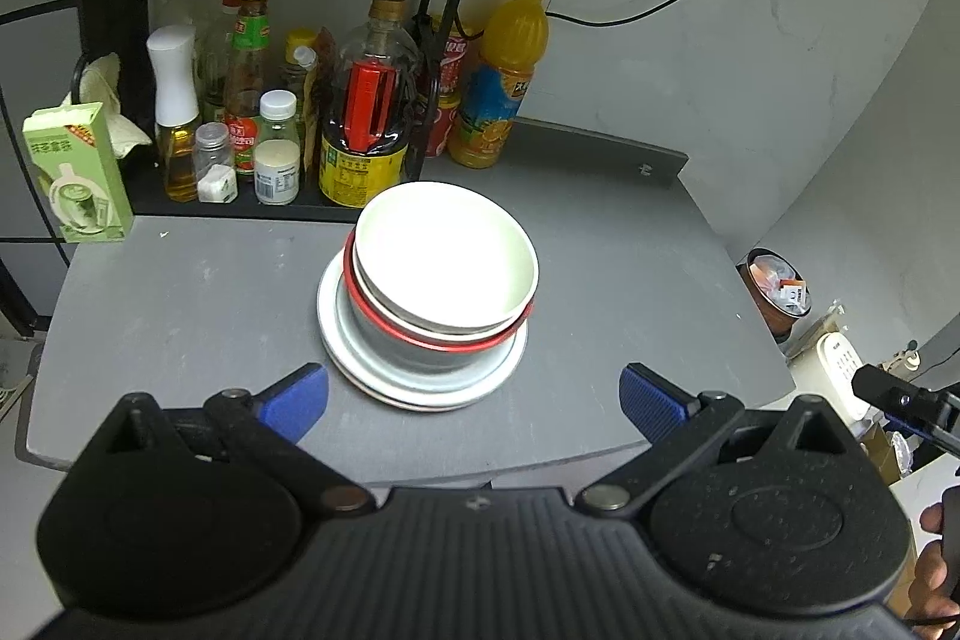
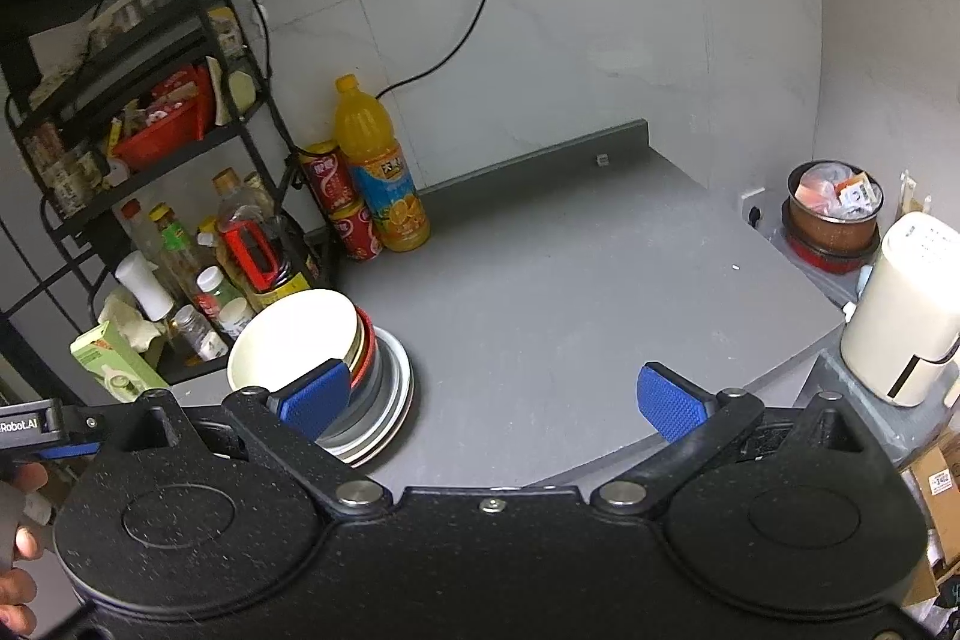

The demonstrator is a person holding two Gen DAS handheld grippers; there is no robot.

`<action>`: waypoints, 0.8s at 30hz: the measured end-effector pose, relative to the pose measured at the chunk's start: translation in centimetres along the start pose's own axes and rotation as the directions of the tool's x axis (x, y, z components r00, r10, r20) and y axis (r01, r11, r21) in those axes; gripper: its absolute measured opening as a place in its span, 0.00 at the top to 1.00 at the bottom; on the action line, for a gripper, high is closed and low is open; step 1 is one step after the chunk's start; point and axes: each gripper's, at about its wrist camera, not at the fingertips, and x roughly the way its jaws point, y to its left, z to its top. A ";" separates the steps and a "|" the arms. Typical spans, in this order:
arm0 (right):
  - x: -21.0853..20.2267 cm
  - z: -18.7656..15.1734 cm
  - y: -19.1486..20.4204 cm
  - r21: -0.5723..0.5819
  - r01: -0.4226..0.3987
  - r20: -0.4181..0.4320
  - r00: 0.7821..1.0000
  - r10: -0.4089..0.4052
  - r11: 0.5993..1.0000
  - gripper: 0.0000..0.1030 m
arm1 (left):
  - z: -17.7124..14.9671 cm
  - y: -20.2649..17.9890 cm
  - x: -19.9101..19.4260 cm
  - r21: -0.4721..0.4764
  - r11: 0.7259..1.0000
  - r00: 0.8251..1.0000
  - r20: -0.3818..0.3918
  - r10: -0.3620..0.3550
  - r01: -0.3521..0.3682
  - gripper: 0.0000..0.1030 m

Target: Organize plates and bowls

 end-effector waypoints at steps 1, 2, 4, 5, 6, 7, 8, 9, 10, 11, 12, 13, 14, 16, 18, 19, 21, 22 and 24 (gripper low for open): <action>-0.4 -0.1 0.1 -0.005 0.002 0.006 1.000 -0.002 1.000 0.00 | -0.3 0.0 -0.3 0.001 1.000 1.000 0.002 -0.002 0.002 0.01; -0.8 -0.3 0.3 -0.010 0.002 0.013 1.000 -0.001 1.000 0.00 | -0.5 0.0 -0.5 0.003 1.000 1.000 0.005 -0.005 0.005 0.01; -1.4 -0.4 0.5 -0.023 0.007 0.026 1.000 -0.007 1.000 0.00 | -1.0 0.0 -1.1 0.010 1.000 1.000 0.011 -0.007 0.006 0.01; -1.6 -0.5 0.6 -0.028 0.014 0.031 0.999 -0.013 0.999 0.00 | -1.3 0.0 -1.3 0.013 1.000 1.000 0.013 -0.009 0.008 0.01; -1.9 -0.6 0.7 -0.033 0.019 0.035 0.999 -0.018 0.999 0.00 | -1.6 0.0 -1.6 0.017 1.000 1.000 0.014 -0.011 0.011 0.01; -2.1 -0.8 0.7 -0.035 0.021 0.038 0.999 -0.020 0.999 0.00 | -1.8 0.0 -1.8 0.019 1.000 1.000 0.014 -0.012 0.012 0.01; -2.4 -0.9 0.8 -0.037 0.023 0.041 0.999 -0.022 0.999 0.00 | -2.1 0.1 -2.0 0.021 1.000 1.000 0.015 -0.010 0.009 0.01; -2.6 -1.1 0.9 -0.040 0.024 0.044 0.999 -0.022 0.999 0.00 | -2.4 0.0 -2.2 0.021 1.000 1.000 0.017 -0.007 0.006 0.01; -2.8 -1.2 1.0 -0.046 0.026 0.048 0.999 -0.024 0.999 0.00 | -2.6 0.0 -2.4 0.022 1.000 1.000 0.020 -0.005 0.005 0.01; -3.0 -1.3 1.1 -0.051 0.030 0.052 0.998 -0.027 0.998 0.00 | -2.9 0.0 -2.6 0.022 1.000 1.000 0.024 -0.005 0.005 0.01; -3.2 -1.5 1.2 -0.058 0.035 0.057 0.998 -0.032 0.998 0.00 | -3.1 0.1 -2.8 0.022 1.000 1.000 0.027 -0.005 0.004 0.01; -3.3 -1.7 1.3 -0.062 0.040 0.060 0.998 -0.036 0.997 0.00 | -3.4 0.1 -2.9 0.023 1.000 1.000 0.029 -0.003 0.002 0.01; -3.5 -1.8 1.5 -0.067 0.043 0.065 0.997 -0.038 0.997 0.00 | -3.7 0.1 -3.1 0.024 1.000 0.999 0.032 -0.001 0.000 0.01; -3.7 -2.2 1.8 -0.075 0.047 0.072 0.997 -0.041 0.996 0.00 | -4.2 0.2 -3.3 0.028 1.000 0.999 0.042 0.004 -0.006 0.01; -4.1 -2.6 2.1 -0.086 0.041 0.079 0.996 -0.035 0.995 0.00 | -4.7 0.3 -3.5 0.030 1.000 0.999 0.047 0.009 -0.010 0.01; -4.3 -2.7 2.2 -0.095 0.037 0.083 0.996 -0.029 0.995 0.00 | -5.0 0.3 -3.7 0.032 0.999 0.999 0.048 0.008 -0.009 0.01; -4.5 -3.0 2.6 -0.106 0.037 0.085 0.996 -0.028 0.994 0.00 | -5.5 0.3 -4.0 0.042 0.999 0.999 0.052 0.007 -0.009 0.01; -4.5 -3.1 2.7 -0.110 0.035 0.085 0.996 -0.025 0.993 0.00 | -5.7 0.2 -4.1 0.050 0.999 0.998 0.056 0.009 -0.012 0.01; -4.7 -3.4 3.0 -0.118 0.033 0.086 0.996 -0.023 0.992 0.00 | -6.1 0.2 -4.3 0.058 0.998 0.998 0.061 0.012 -0.015 0.01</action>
